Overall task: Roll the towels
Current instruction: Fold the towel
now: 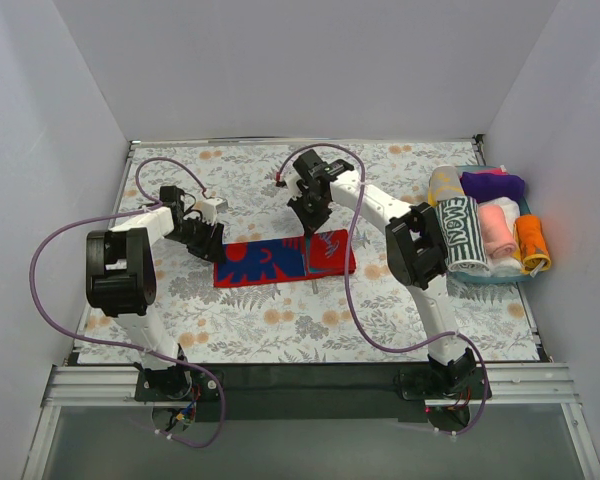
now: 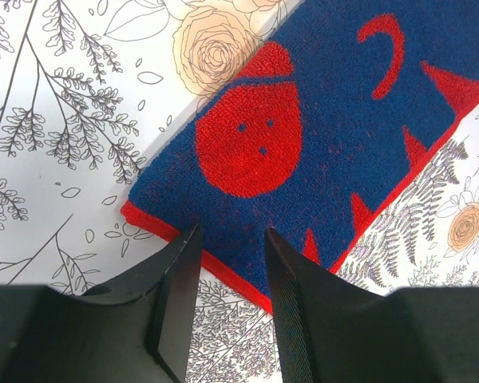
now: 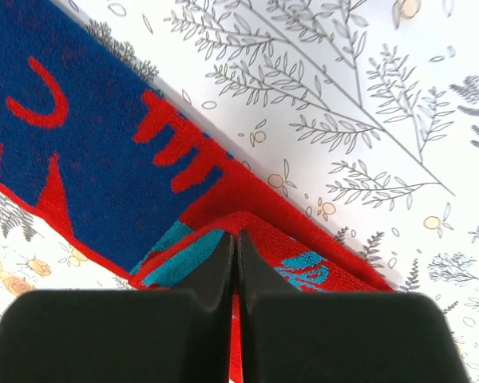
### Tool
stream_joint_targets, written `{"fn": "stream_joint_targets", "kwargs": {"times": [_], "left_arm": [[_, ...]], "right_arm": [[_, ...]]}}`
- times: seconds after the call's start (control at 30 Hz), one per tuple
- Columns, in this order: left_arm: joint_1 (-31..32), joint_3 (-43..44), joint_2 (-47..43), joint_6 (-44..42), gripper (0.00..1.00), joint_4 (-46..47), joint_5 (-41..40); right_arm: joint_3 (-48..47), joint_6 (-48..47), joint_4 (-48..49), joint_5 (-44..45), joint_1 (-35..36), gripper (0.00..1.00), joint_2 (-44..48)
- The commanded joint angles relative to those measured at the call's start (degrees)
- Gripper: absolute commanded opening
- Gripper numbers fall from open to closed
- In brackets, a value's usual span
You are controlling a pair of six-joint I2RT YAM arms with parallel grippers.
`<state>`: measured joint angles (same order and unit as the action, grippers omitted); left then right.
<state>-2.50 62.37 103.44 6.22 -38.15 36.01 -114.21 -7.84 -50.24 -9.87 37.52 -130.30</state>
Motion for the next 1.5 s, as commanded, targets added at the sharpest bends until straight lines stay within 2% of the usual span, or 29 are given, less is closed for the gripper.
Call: {"fn": "stream_joint_targets", "kwargs": {"times": [0.0, 0.33, 0.43, 0.57, 0.67, 0.8, 0.87, 0.93, 1.0, 1.03, 1.07, 1.1, 1.17, 1.3, 1.47], "left_arm": [[0.22, -0.14, -0.08, -0.42, 0.35, 0.45, -0.85], [0.22, 1.35, -0.52, -0.15, 0.36, -0.26, 0.73], [0.22, 1.97, -1.48, 0.02, 0.37, -0.52, 1.52], [0.22, 3.28, -2.71, 0.2, 0.38, -1.13, 2.31], [0.22, 3.37, -4.64, -0.15, 0.38, -1.75, 3.36], [0.22, 3.29, -7.72, -1.38, 0.38, -2.98, 5.38], [0.22, 3.11, -9.03, -2.34, 0.38, -3.85, 6.09], [0.22, 2.85, -9.31, -2.88, 0.38, -4.56, 6.09], [0.22, 2.58, -9.22, -3.58, 0.37, -4.92, 6.09], [0.22, 2.32, -9.13, -3.58, 0.37, -4.92, 6.09], [0.22, 2.32, -9.13, -3.58, 0.37, -5.0, 6.09], [0.22, 2.23, -8.87, -3.58, 0.37, -4.92, 6.26], [0.3, 2.32, -8.87, -3.58, 0.37, -4.92, 6.18], [0.22, 1.88, -9.22, -4.11, 0.37, -4.92, 5.56], [0.3, 0.3, -8.17, -3.49, 0.37, -4.04, 2.14]], "right_arm": [[-3.12, 1.16, 1.55, 0.64, -0.25, 0.01, 1.28], [-1.72, 1.51, 1.64, -4.8, -0.16, 0.01, -0.83], [-0.31, 1.42, 1.63, -7.0, -0.25, 0.08, -0.48], [-0.04, 1.42, 1.55, -9.73, -0.25, 0.36, -0.31], [-0.48, 1.16, 1.46, -10.26, -0.51, 0.49, 1.44], [-0.57, 0.54, 1.2, -14.81, -3.15, 0.49, 5.39], [0.91, 0.1, 1.28, -19.73, -5.77, 0.44, 8.29], [3.1, -0.25, 1.28, -23.94, -7.45, 0.43, 9.79], [4.52, -0.6, 1.37, -25.37, -8.77, 0.41, 11.12], [5.48, -0.78, 1.46, -25.81, -9.04, 0.36, 11.21], [6.8, -1.21, 1.46, -25.47, -9.21, 0.25, 10.95], [7.25, -1.3, 1.37, -25.2, -9.13, 0.19, 10.42], [8.91, -2.0, 0.67, -26.08, -9.04, 0.15, 9.54], [13.65, -4.11, 0.75, -25.03, -7.38, 0.25, 11.47], [17.79, -4.73, 1.72, -17.39, -2.28, 0.36, 14.89]]}}
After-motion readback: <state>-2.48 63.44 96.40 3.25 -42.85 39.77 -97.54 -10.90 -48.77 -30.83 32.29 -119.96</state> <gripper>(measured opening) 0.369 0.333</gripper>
